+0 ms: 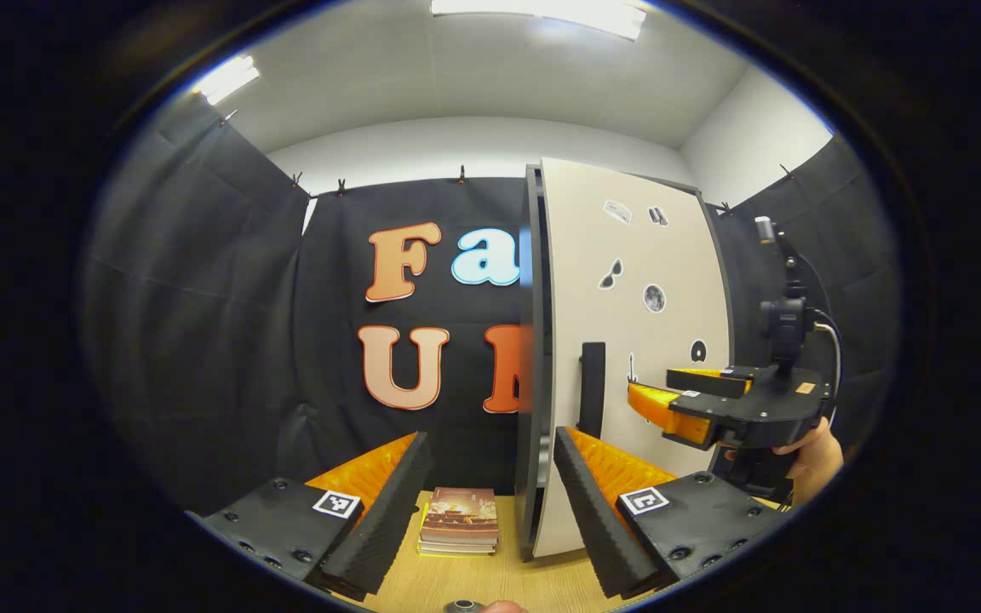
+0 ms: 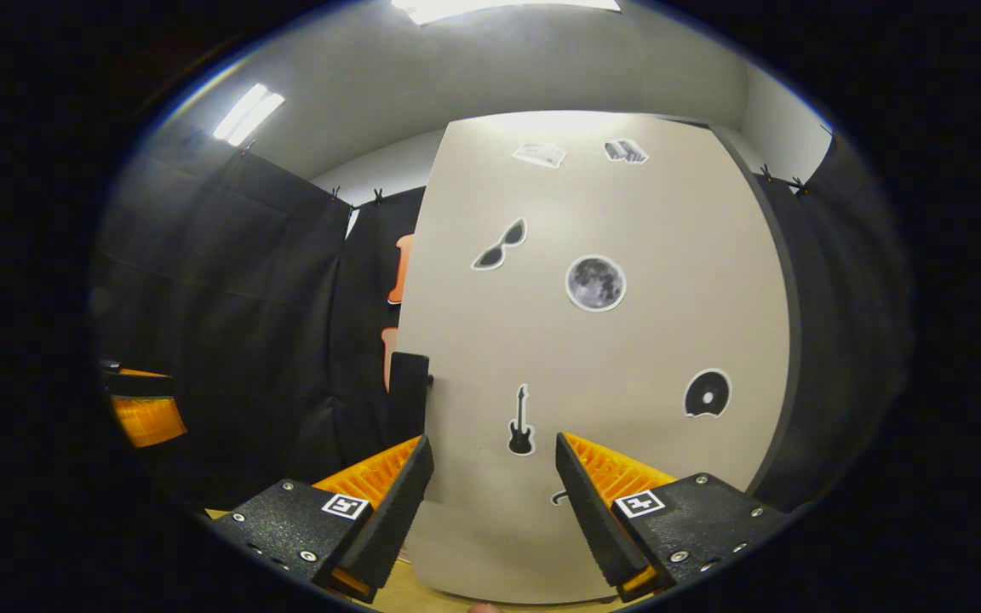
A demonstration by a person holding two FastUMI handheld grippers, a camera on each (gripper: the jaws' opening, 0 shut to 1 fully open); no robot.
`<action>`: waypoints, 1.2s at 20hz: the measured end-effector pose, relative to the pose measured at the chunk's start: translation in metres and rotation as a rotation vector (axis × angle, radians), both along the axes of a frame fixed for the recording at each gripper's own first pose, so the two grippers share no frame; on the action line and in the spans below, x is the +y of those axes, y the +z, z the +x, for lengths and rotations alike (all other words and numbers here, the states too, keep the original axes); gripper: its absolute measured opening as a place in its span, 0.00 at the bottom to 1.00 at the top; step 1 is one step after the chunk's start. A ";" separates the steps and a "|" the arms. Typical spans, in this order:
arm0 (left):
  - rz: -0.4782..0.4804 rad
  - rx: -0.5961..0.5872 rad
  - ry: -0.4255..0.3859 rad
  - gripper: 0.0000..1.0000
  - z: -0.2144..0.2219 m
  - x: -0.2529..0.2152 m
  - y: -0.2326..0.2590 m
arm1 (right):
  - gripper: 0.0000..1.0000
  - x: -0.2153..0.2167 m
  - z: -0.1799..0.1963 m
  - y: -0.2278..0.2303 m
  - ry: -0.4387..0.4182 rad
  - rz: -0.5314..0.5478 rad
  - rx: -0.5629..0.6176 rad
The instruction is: Open the cabinet door with the right hand, grasp the bottle in the cabinet with the left hand and place it on the coaster, then close the cabinet door with the right hand.
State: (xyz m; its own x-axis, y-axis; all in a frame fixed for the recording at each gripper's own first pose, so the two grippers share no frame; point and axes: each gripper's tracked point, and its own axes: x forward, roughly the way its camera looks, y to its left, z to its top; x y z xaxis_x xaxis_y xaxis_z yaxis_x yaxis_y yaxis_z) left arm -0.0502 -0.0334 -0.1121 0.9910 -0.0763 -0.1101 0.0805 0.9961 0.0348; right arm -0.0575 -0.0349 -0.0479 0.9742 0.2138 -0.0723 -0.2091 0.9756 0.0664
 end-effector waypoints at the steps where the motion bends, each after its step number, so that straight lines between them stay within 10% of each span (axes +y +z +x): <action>1: -0.002 -0.004 -0.004 0.94 0.005 -0.003 0.006 | 0.89 -0.012 -0.013 0.008 -0.011 -0.003 -0.005; 24: 0.009 -0.142 0.060 0.93 0.025 -0.013 0.146 | 0.94 -0.179 -0.221 0.190 -0.236 -0.109 -0.163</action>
